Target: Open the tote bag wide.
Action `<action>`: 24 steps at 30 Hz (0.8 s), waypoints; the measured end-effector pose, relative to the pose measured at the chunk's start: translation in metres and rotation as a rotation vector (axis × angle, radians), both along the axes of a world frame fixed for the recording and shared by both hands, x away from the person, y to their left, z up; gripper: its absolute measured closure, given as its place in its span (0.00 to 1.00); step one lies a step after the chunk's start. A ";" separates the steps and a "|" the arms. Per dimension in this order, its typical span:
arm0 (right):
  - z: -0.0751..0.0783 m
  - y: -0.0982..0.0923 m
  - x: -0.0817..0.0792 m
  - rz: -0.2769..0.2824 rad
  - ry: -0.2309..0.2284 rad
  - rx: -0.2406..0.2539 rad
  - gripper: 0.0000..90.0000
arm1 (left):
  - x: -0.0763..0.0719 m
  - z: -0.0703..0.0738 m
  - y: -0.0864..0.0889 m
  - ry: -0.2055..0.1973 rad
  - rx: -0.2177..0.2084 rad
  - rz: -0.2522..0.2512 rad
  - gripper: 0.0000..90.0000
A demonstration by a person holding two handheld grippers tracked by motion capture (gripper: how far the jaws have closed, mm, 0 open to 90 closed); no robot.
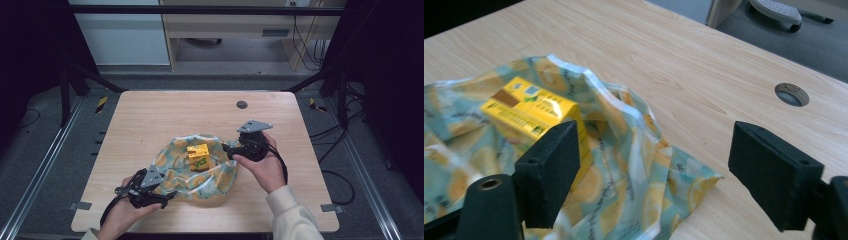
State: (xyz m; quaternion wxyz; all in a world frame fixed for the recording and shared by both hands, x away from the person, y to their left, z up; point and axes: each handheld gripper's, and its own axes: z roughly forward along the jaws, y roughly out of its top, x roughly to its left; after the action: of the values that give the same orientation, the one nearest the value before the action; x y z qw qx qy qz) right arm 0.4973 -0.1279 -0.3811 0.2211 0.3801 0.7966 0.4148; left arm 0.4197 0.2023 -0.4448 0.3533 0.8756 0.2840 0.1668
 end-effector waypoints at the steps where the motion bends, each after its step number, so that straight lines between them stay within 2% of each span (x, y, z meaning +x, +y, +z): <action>1: 0.000 -0.001 -0.005 0.000 -0.004 0.006 0.21 | 0.000 0.003 0.001 -0.003 -0.008 -0.001 0.26; 2: 0.000 -0.003 -0.008 0.006 -0.008 0.008 0.21 | 0.000 0.007 0.002 -0.001 -0.027 0.000 0.26; 5: -0.003 -0.008 -0.023 0.014 -0.005 0.010 0.20 | 0.001 0.015 0.003 0.001 -0.045 0.001 0.23; 9: -0.008 -0.012 -0.037 0.023 0.005 0.003 0.20 | 0.010 0.024 0.007 -0.010 -0.042 0.011 0.22; 12: -0.009 -0.012 -0.044 0.026 0.007 -0.011 0.20 | 0.022 0.032 0.012 -0.006 -0.055 0.028 0.22; 18: -0.008 -0.002 -0.052 0.053 0.021 -0.038 0.17 | 0.049 0.044 0.022 -0.020 -0.026 0.078 0.22; 24: -0.016 0.016 -0.048 0.075 0.054 -0.071 0.16 | 0.074 0.042 0.024 -0.018 0.014 0.119 0.23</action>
State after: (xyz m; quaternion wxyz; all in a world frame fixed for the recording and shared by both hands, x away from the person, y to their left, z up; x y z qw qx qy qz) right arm 0.4491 -0.1119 -0.3973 0.1973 0.3530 0.8301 0.3840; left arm 0.4939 0.2266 -0.4029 0.3393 0.8580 0.3312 0.1976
